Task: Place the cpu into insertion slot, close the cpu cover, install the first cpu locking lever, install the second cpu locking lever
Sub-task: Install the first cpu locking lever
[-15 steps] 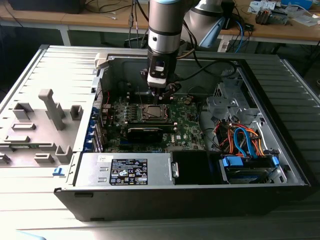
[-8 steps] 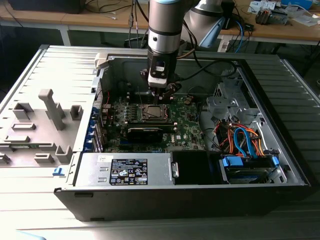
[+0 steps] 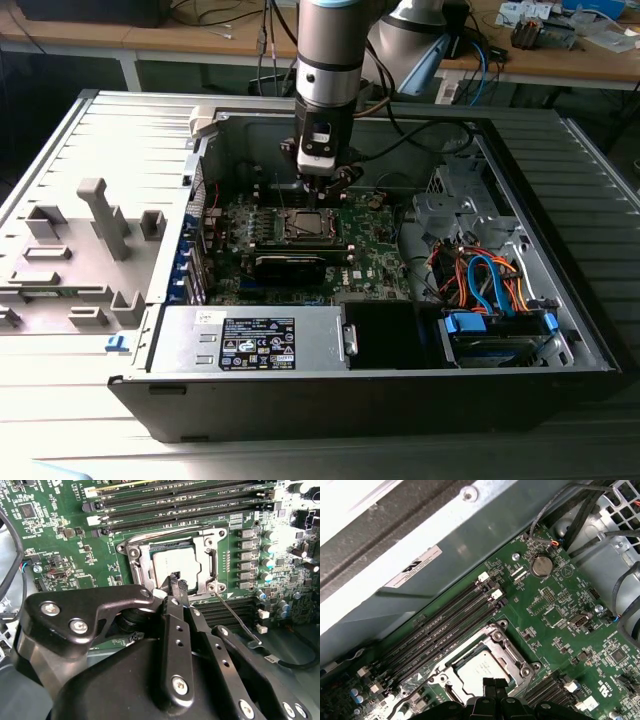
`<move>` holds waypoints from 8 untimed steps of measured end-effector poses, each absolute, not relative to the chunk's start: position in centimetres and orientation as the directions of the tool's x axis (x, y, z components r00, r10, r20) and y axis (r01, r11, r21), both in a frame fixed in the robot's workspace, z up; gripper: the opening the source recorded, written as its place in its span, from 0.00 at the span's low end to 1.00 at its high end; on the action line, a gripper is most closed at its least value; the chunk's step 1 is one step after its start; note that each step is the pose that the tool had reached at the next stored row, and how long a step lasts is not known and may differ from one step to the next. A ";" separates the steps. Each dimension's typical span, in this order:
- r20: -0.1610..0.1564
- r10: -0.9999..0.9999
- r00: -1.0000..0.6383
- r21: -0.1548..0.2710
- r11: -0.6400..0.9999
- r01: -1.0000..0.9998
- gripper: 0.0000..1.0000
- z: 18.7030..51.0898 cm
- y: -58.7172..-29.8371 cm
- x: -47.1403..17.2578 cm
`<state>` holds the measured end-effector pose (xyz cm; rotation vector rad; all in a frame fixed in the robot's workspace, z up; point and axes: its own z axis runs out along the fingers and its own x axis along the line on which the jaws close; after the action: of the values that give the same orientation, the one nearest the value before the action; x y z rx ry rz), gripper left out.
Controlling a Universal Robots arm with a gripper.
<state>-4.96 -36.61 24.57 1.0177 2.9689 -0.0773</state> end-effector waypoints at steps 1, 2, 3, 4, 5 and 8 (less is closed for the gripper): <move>-0.018 0.611 -0.791 -0.046 0.790 0.611 0.11 24.6 -36.6 -5.0; -0.018 0.609 -0.793 -0.046 0.791 0.609 0.11 24.6 -36.6 -5.0; -0.018 0.606 -0.796 -0.046 0.794 0.606 0.11 24.6 -36.6 -5.0; -0.018 0.603 -0.798 -0.046 0.797 0.603 0.11 24.6 -36.6 -5.0; -0.018 0.600 -0.800 -0.046 0.798 0.600 0.11 24.6 -36.6 -5.0; -0.018 0.591 -0.806 -0.046 0.805 0.592 0.11 24.6 -36.6 -5.0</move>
<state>-4.96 -36.62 24.56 0.9771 2.9818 -0.0771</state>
